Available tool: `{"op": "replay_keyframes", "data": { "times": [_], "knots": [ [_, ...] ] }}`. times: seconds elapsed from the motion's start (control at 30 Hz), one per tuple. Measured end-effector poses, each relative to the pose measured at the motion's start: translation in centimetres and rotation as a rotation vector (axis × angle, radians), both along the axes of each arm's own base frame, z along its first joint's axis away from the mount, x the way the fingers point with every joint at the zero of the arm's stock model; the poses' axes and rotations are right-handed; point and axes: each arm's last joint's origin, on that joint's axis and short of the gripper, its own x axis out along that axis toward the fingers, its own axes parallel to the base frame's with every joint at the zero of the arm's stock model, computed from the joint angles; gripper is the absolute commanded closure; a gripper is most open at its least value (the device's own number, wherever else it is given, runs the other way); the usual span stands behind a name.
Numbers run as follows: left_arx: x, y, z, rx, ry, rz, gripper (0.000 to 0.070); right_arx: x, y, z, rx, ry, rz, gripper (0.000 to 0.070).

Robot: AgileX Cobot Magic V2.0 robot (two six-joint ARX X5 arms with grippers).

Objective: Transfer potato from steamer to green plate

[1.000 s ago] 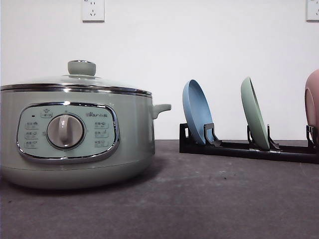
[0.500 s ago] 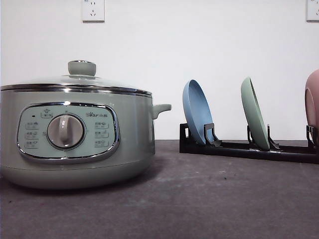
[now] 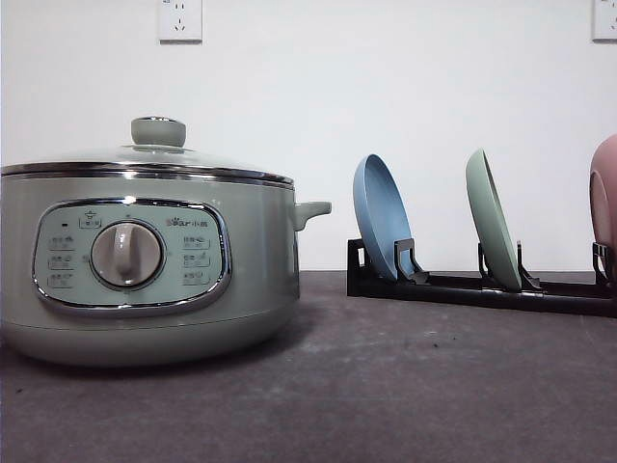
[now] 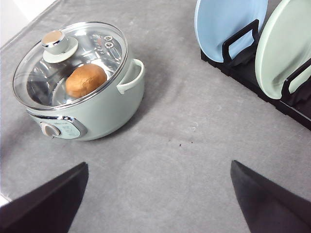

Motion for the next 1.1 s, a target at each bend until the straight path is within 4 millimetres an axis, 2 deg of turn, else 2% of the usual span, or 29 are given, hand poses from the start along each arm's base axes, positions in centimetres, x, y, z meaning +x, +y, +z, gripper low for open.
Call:
{"op": "replay_keyframes", "data": {
  "times": [0.37,0.57,0.8,1.1],
  "knots": [
    [0.0,0.0,0.0,-0.005,0.003,0.003,0.0059,0.1,0.0,0.1,0.018,-0.007,-0.011,0.0104],
    [0.0,0.0,0.0,-0.005,0.003,0.003,0.0059,1.8,0.2,0.6,0.071,-0.004,-0.046,0.0104],
    [0.0,0.0,0.0,-0.005,0.003,0.003,0.0059,6.6,0.7,1.6,0.103,0.052,-0.076,0.0105],
    [0.0,0.0,0.0,-0.005,0.003,0.003,0.0059,14.5,1.5,3.2,0.086,0.071,-0.131,0.0105]
  ]
}}
